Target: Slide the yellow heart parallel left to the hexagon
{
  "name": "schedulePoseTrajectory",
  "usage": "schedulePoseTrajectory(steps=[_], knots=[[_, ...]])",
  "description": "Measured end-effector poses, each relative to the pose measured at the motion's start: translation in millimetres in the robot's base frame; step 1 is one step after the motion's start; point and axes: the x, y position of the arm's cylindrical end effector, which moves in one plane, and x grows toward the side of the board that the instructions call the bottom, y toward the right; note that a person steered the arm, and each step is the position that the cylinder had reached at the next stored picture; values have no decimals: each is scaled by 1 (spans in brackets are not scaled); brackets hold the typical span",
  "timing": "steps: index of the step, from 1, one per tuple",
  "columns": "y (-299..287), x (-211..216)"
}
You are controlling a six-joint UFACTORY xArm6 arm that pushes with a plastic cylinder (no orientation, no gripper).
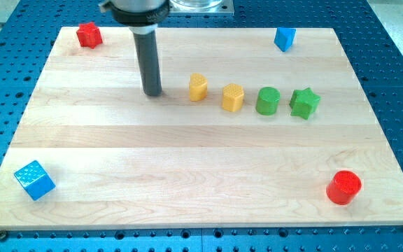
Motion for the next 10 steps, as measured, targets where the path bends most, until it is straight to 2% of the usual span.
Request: schedulePoseTrajectory(steps=[1,2,3,4,5,6,7,8,9,10], knots=[[48,-30],[47,-13],[44,24],[17,-2],[48,-36],[79,-28],[81,2],[68,7],[44,-15],[-49,-19]])
